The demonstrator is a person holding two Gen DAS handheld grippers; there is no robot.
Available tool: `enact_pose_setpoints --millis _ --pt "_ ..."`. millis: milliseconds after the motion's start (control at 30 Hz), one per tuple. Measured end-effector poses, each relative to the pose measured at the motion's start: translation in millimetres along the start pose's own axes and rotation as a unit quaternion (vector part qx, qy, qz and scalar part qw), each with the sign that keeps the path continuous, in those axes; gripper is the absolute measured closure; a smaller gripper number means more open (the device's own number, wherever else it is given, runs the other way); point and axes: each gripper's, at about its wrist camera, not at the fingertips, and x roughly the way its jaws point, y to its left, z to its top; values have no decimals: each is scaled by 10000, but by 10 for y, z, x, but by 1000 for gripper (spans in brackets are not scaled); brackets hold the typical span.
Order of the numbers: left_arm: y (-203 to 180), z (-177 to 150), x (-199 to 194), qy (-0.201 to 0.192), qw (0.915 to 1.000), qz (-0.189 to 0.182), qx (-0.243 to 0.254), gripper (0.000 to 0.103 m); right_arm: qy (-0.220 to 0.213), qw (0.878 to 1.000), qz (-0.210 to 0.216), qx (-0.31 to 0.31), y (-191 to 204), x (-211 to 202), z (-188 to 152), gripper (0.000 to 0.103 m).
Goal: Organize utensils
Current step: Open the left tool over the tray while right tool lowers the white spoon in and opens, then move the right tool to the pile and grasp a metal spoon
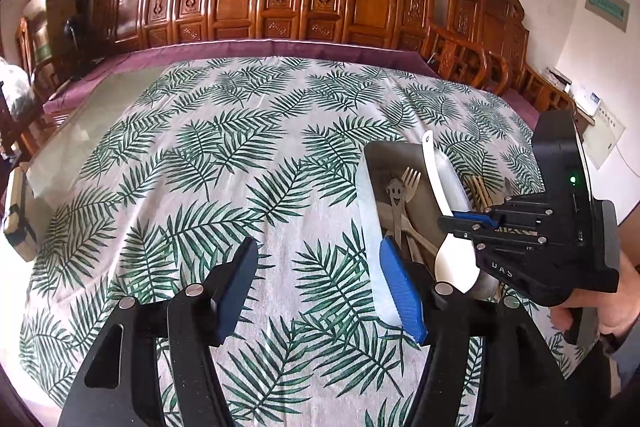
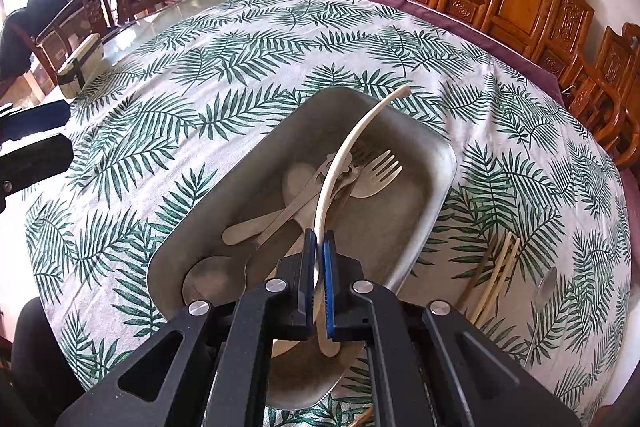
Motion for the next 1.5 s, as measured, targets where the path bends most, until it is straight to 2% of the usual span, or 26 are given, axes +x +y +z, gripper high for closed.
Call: enact_pose_setpoints --millis 333,400,433,533,733,900,1133,1367,1433,1467,1500 --pt "16 -43 34 49 10000 -6 -45 42 -44 9999 38 88 4 -58 -47 96" --pt "2 -56 43 57 10000 -2 -25 29 -59 9999 26 124 -15 -84 -42 91" --pt "-8 -64 36 16 10000 -4 -5 27 -87 9998 20 148 -29 -109 -38 89" --pt "-34 -73 37 26 10000 -6 31 27 -129 9998 4 163 -67 -166 -39 89" --pt "-115 -108 59 101 9999 -111 30 23 -476 9984 36 285 -211 -489 -167 87" --pt "-266 -168 69 147 9995 -213 162 13 -633 9975 -106 312 -458 -786 -380 87" --pt "-584 -236 17 132 9982 -332 485 12 -638 9949 -314 710 -975 -993 -751 87" --pt "-938 -245 -20 14 9966 -307 763 12 -386 9933 -545 947 -1366 -868 -1061 87" --pt "-1043 -222 -16 3 9965 -382 750 12 -309 9925 -575 1034 -1477 -809 -1125 83" --pt "-1080 -212 -14 -1 9964 -422 730 12 -286 9921 -582 1070 -1520 -776 -1143 76" --pt "-1131 -196 -5 -2 9963 -482 708 12 -256 9916 -604 1114 -1577 -734 -1165 73"
